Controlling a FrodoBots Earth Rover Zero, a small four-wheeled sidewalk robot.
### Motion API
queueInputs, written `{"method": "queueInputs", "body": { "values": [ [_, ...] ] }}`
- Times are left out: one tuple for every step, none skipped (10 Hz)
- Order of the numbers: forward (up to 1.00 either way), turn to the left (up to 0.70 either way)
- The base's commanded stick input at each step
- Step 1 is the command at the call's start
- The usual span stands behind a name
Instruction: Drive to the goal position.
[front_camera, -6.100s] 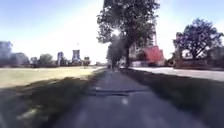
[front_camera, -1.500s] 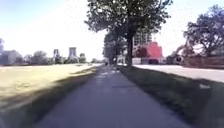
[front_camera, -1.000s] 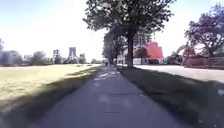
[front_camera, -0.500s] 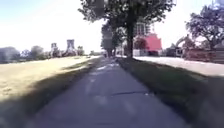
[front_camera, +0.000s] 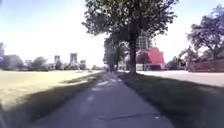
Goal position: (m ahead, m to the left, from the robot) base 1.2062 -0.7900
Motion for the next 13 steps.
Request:
{"method": "queueInputs", "body": {
  "values": [
    [1.0,0.01],
    [1.0,0.02],
    [1.0,0.03],
    [1.0,0.04],
    [1.0,0.05],
    [1.0,0.06],
    [1.0,0.07],
    [1.0,0.08],
    [1.0,0.09],
    [1.0,0.1],
    [1.0,0.12],
    [1.0,0.13],
    [1.0,0.14]
  ]
}}
